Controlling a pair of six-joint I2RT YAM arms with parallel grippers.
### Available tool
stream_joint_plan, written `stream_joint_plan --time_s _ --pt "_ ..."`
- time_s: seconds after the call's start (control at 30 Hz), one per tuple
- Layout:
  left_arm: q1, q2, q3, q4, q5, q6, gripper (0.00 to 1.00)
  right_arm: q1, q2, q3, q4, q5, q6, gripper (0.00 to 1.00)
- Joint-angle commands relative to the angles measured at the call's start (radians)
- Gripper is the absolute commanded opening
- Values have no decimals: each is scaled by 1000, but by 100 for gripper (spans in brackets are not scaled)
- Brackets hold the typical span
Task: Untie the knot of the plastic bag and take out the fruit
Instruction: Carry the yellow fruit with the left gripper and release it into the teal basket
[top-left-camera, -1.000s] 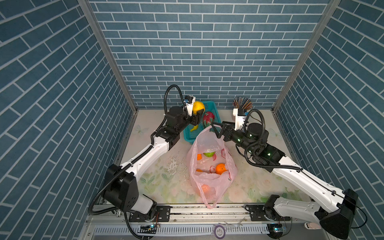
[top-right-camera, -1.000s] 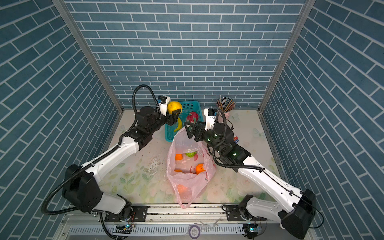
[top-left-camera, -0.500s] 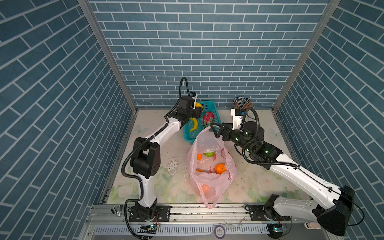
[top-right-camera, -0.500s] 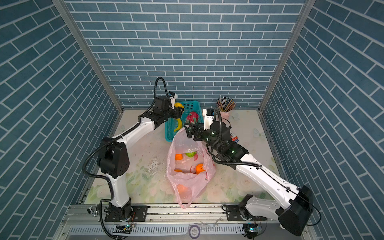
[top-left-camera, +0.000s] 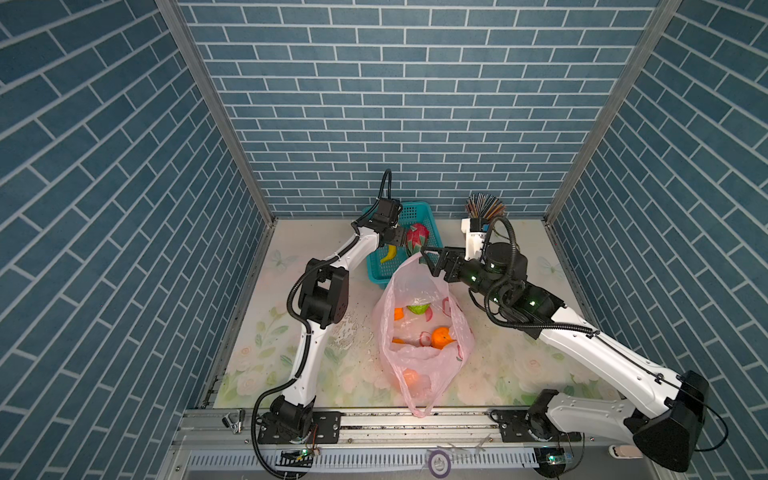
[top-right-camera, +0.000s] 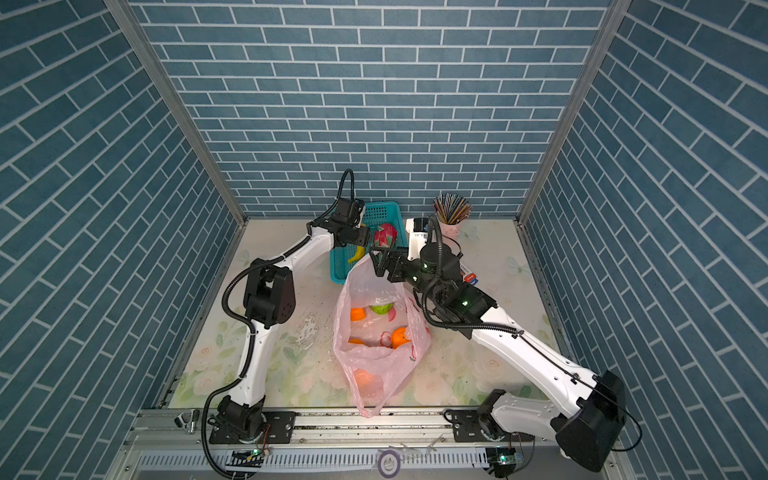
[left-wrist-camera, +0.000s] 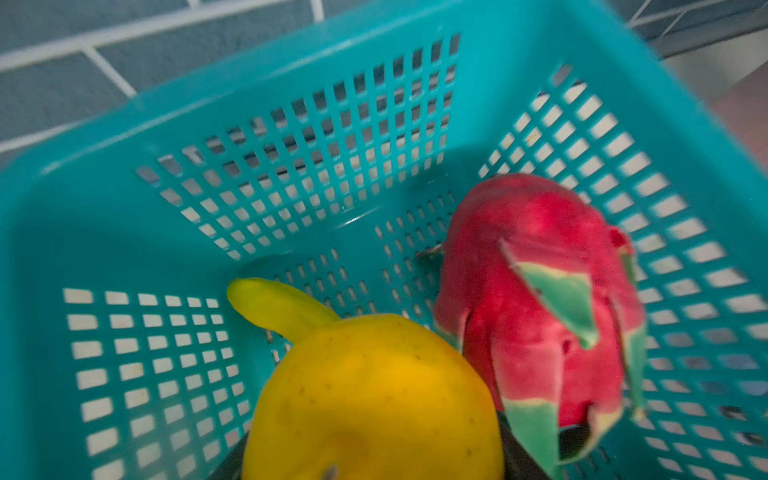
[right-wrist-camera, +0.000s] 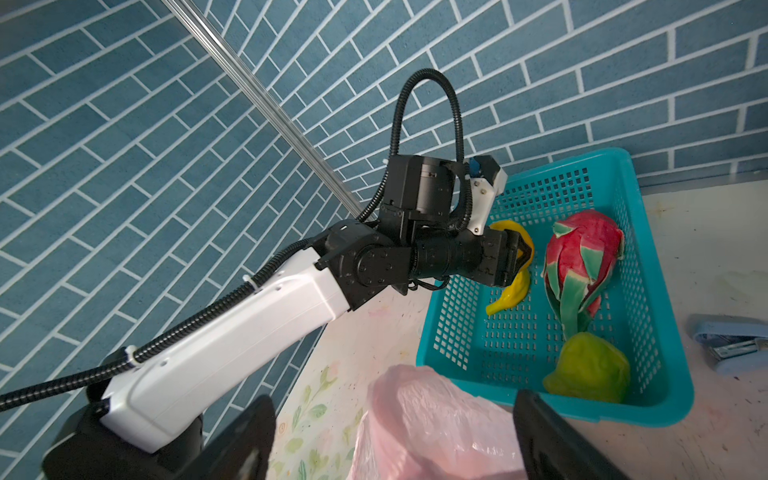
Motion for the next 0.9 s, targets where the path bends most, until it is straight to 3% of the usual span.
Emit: stream_joint_plan --time_s 0.0,0.2,0.43,0.67,0.87 --pt "4 30 34 -80 -61 12 43 -4 -6 15 -7 5 30 90" --pt "9 64 26 -87 -76 13 45 -3 -14 4 -2 3 44 90" --pt "9 66 24 -99 -55 6 68 -3 -27 -1 -4 0 53 90" --pt "11 -32 -61 -30 -51 -6 87 -4 -49 -16 5 -12 71 90" --pt "11 -125 -139 23 -21 -26 87 -4 -80 -53 29 -17 94 90"
